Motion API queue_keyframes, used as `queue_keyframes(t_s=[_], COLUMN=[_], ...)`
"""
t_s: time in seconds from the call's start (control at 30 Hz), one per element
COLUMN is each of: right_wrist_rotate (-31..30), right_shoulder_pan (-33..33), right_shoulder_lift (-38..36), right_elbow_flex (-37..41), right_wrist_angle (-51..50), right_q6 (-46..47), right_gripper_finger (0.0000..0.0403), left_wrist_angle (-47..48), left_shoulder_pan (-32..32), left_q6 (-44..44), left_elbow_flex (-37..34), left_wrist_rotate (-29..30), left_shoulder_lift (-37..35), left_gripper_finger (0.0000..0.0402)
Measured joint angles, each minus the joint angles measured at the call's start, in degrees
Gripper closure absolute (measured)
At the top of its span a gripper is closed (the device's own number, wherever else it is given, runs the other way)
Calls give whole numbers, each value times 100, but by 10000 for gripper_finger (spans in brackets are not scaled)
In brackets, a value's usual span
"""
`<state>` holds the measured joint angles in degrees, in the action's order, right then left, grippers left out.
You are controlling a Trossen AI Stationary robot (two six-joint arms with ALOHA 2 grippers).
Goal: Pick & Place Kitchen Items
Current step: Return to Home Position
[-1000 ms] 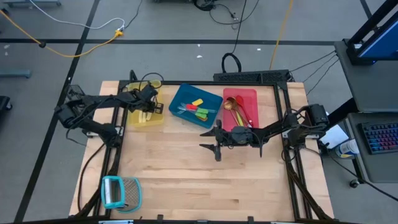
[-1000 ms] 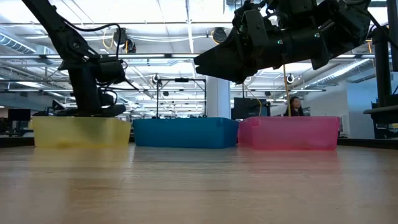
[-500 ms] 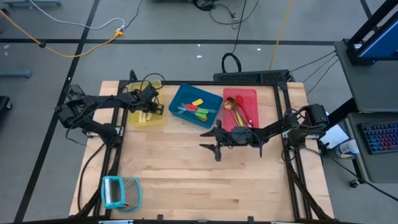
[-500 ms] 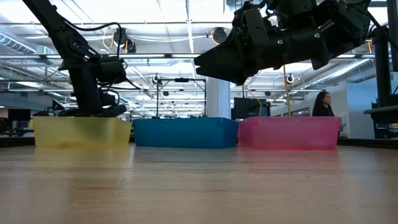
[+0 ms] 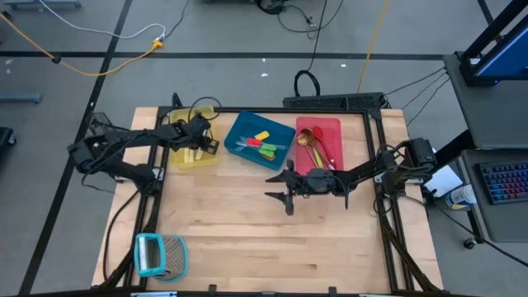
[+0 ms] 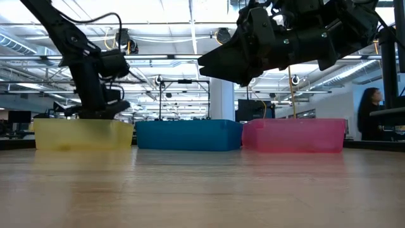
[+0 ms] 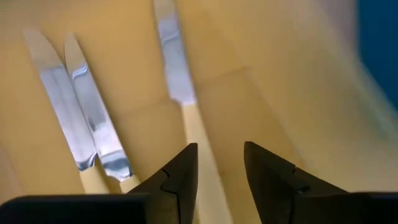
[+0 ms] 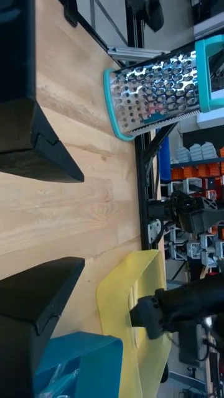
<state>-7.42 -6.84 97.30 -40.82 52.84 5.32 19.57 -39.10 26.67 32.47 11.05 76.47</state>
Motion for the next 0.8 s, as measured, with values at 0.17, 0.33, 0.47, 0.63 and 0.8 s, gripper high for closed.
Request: queue_keyframes(t_s=[0.17,0.33,0.47,0.63,0.8], right_wrist_rotate=[0,-2,-4,-4,-4], right_shoulder_pan=[1,1,1,1,1], right_shoulder_lift=[0,0,0,0,0], right_elbow_flex=[0,0,0,0,0], right_wrist_angle=[0,0,0,0,2], right_q6=[0,-5,-15,-17,-17], right_gripper_finger=[205,206,206,206,206], left_wrist_angle=[-2,29,29,19,-126], left_shoulder_pan=[215,635,1121,1812,2556], left_q6=[-81,-148,-309,-291,-256], left_elbow_flex=[-1,0,0,0,0], left_wrist_rotate=[4,-27,-382,-693,-703], left_shoulder_lift=[-673,-1487,-2123,-2832,-3364], left_gripper_finger=[267,267,267,267,267])
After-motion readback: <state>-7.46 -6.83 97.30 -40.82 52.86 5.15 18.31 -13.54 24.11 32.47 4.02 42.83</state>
